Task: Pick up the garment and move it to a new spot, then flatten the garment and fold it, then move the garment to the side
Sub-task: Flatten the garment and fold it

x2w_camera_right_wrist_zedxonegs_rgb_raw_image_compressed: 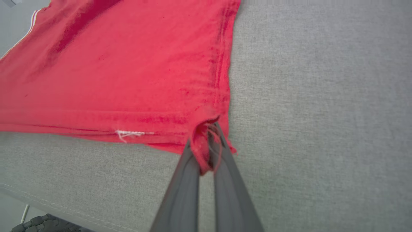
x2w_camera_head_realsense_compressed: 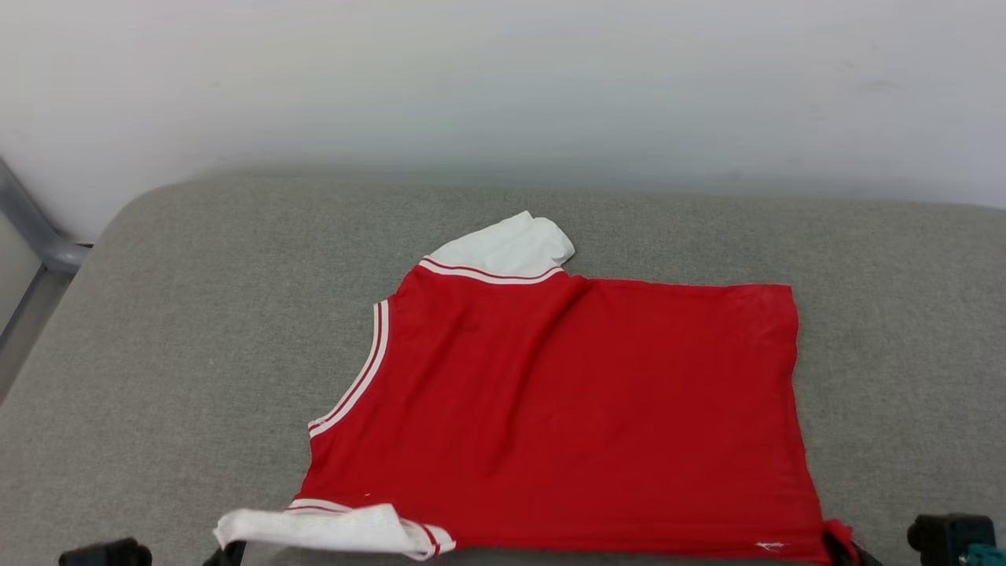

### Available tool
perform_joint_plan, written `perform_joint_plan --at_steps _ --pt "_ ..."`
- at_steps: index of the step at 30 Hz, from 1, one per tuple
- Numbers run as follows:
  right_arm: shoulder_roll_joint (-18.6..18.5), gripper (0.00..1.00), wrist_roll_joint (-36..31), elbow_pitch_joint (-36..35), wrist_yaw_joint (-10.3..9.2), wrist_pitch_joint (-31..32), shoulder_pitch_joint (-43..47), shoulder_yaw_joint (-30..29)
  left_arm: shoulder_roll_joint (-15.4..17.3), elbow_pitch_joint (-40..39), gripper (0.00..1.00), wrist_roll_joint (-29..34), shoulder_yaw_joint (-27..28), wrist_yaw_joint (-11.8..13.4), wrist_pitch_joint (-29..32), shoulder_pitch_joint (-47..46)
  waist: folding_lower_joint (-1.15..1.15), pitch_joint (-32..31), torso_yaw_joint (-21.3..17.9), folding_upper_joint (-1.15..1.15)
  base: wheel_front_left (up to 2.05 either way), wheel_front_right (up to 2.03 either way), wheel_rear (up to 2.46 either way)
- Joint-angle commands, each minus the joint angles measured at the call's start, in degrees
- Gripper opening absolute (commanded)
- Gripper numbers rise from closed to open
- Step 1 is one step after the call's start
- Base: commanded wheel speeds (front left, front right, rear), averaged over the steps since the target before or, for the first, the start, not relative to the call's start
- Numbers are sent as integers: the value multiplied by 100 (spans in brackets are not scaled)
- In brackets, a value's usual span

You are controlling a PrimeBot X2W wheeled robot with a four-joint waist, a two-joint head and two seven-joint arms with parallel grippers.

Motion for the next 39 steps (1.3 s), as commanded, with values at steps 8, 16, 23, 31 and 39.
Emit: perform_joint_plan --at_steps 8,16,23,31,39 --pt "-44 0 -252 -384 -10 788 -783 145 -309 365 0 369 -176 -226 70 -1242 1 529 -132 -1 0 0 0" --pt "-267 0 -374 101 -10 939 -1778 429 -683 1241 0 634 -389 -702 40 -2297 1 1148 -178 -1 0 0 0" --pt "-264 0 -386 725 -10 660 -2321 468 -1114 2131 0 748 -552 -1189 -128 -3046 1 1606 -86 -1 0 0 0" --pt "-186 89 -363 1263 -10 379 -2323 507 -1478 3106 0 613 -764 -1670 54 -3422 1 1680 -84 -1 0 0 0" --pt "-44 100 -362 1086 -9 -581 -2132 304 -1433 3421 100 678 -717 -1640 -95 -3538 1 1375 -118 -1 0 0 0"
